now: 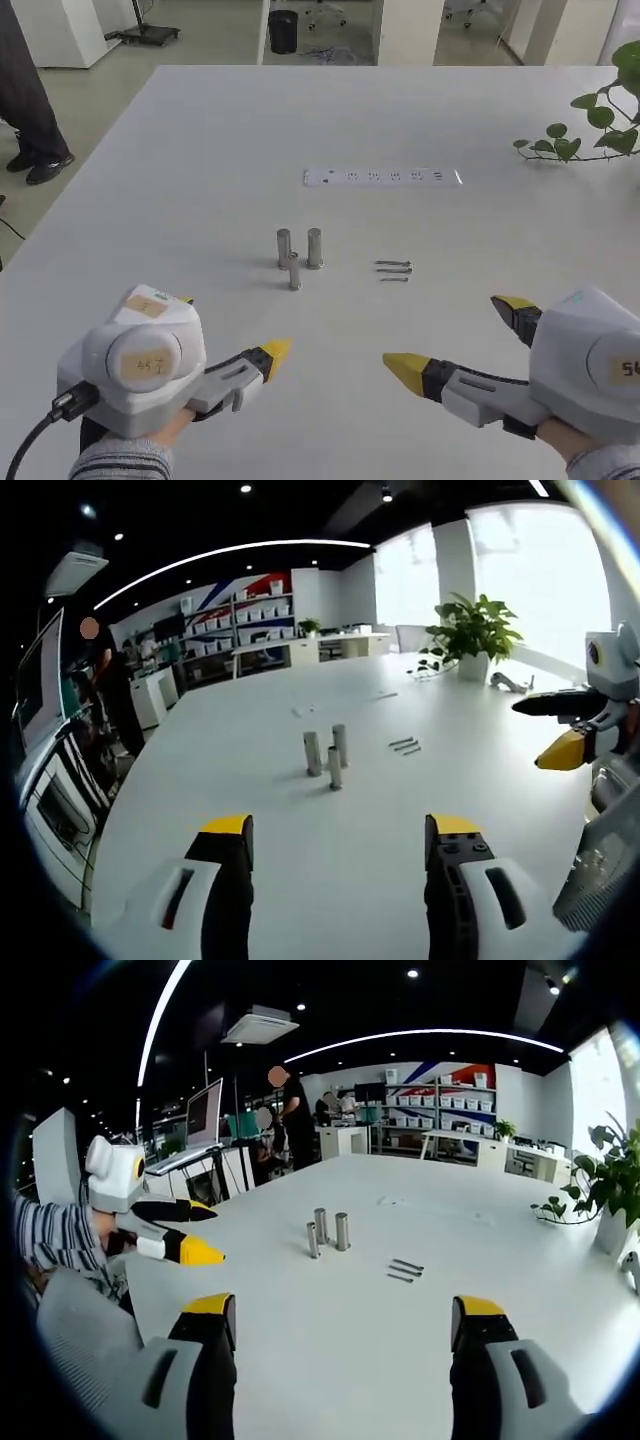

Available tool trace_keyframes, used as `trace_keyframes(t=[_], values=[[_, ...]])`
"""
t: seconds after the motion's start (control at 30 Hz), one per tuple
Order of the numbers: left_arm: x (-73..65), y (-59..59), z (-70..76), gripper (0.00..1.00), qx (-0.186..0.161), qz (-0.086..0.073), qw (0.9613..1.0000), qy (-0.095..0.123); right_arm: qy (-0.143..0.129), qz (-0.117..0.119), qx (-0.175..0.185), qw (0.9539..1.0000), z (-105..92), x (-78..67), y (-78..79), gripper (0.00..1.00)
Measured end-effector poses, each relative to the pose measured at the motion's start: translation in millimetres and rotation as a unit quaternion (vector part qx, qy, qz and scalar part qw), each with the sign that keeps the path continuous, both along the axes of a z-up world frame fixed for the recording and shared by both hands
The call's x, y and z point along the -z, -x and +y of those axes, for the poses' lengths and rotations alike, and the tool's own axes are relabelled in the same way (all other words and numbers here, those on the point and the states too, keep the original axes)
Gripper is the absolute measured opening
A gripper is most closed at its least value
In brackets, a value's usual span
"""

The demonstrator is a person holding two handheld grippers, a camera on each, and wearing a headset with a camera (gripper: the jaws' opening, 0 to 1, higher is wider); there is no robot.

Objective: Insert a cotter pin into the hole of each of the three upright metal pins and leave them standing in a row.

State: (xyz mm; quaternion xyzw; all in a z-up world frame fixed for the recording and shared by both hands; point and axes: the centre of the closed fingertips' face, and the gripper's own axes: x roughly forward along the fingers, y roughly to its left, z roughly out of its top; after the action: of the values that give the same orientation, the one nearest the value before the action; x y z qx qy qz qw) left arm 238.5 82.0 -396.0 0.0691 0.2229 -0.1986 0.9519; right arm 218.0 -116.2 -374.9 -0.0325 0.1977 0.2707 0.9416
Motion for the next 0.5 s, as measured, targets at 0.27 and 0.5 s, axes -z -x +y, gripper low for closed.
trace_keyframes(t=[0.27,0.5], values=[[6.3,-35.0,-7.3,0.57,0.023,-0.007,0.9997,-0.005,0.001,-0.002,-0.009,1.0000,0.9,-0.8,-6.6,0.84],[18.0,-59.6,-17.2,0.50,0.045,-0.007,0.9989,-0.005,0.002,0.000,-0.016,0.9999,10.1,3.3,-10.6,0.85]])
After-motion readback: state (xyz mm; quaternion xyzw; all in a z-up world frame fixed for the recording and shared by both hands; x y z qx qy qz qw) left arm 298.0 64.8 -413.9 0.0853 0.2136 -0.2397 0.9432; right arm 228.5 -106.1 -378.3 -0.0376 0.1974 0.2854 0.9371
